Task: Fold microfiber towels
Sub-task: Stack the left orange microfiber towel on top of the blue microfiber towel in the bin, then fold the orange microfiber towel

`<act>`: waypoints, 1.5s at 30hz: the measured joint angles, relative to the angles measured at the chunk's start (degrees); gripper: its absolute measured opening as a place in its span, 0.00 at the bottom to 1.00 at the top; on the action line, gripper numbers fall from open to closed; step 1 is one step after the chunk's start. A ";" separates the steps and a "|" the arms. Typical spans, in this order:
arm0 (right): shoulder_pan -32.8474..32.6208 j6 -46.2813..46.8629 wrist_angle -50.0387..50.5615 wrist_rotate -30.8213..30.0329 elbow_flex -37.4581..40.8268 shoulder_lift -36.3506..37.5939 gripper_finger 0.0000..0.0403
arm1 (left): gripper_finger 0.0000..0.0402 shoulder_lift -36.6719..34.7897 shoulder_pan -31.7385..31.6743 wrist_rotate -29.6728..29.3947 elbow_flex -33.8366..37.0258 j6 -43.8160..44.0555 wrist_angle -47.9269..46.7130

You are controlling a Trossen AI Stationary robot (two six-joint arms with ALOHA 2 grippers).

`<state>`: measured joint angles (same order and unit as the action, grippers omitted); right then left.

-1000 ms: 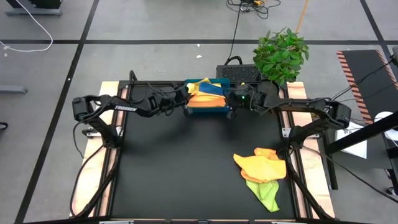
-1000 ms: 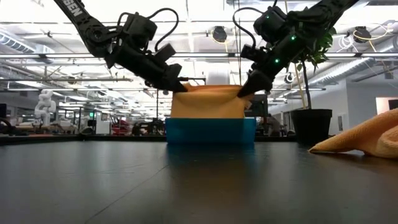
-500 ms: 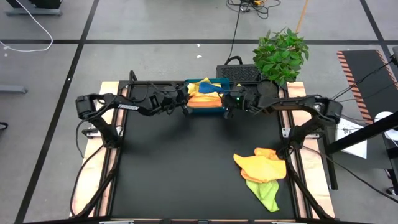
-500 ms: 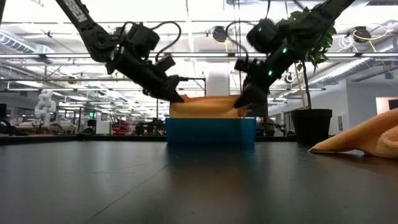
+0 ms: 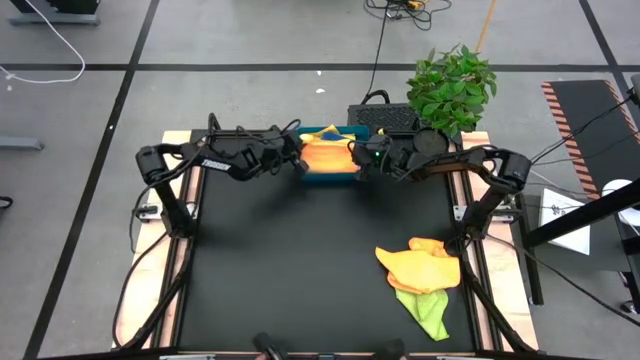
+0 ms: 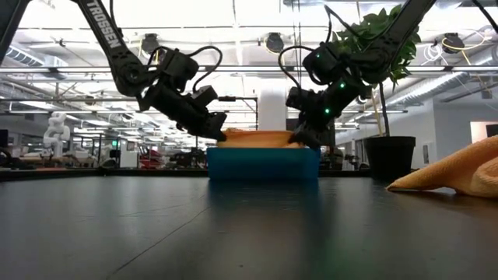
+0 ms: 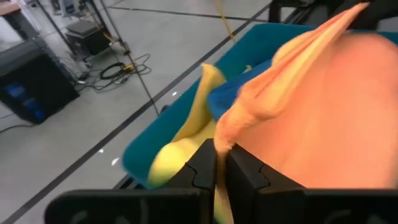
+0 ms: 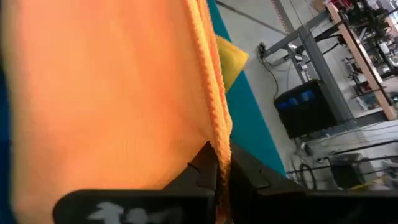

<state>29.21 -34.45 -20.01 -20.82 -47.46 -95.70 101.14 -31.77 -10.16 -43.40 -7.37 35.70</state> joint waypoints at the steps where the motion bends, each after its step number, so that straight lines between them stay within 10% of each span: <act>1: 0.06 -0.41 -0.05 -0.04 0.00 -0.02 0.03 | 0.07 0.00 -0.24 -0.26 0.01 -0.03 -0.07; 13: 0.09 -2.06 -5.10 1.01 0.11 -0.05 0.35 | 0.24 0.02 -0.92 -0.87 0.09 -0.79 0.85; 21: -3.31 -0.71 -3.50 -9.85 0.11 5.93 0.49 | 0.27 -7.75 2.29 -0.42 0.00 -1.08 -3.68; 27: -11.74 10.60 9.17 -0.44 0.00 19.31 0.49 | 0.27 -23.15 11.90 4.34 2.38 0.22 -9.65; 33: -21.55 30.77 32.58 13.87 0.00 30.00 0.47 | 0.25 -34.06 26.19 -7.61 14.82 -4.37 -0.08; 45: -39.76 59.02 45.49 16.43 0.44 20.24 0.44 | 0.22 -36.24 35.70 -6.47 29.08 6.72 12.10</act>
<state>-10.55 24.57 25.49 -4.39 -47.02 -75.46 64.90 3.93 -16.63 -14.32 -0.65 47.80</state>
